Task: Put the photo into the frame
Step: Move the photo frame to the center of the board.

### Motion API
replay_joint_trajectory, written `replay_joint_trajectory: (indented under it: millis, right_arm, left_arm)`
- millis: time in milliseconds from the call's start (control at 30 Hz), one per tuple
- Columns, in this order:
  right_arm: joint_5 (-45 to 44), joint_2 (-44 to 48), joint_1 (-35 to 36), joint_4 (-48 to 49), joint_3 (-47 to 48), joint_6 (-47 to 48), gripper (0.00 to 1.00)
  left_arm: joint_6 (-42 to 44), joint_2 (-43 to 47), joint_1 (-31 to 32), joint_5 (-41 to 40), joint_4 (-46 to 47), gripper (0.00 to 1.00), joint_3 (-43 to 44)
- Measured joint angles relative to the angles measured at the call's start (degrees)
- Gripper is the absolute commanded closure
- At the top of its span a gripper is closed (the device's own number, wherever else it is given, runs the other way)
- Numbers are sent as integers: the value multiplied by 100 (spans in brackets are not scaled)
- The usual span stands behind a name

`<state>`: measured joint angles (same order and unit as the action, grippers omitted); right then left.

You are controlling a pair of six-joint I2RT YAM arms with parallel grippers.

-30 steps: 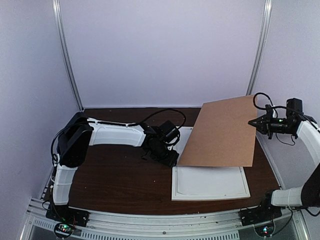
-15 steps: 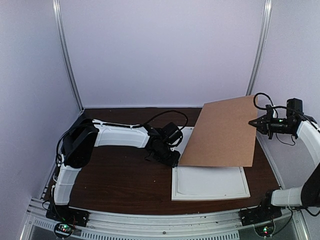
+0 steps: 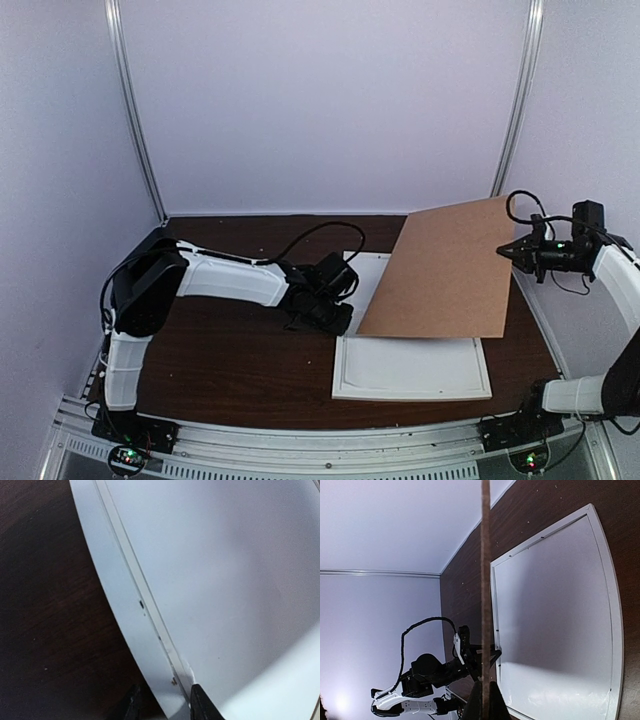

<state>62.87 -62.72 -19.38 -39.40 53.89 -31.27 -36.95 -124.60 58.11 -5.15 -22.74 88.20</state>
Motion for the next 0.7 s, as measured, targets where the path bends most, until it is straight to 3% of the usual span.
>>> replay_joint_trajectory:
  millis: [700]
  right_arm:
    - [-282,35,245,-162,-70,229,100]
  left_arm:
    - [-903,1217,-450,-654,774,94,-1969]
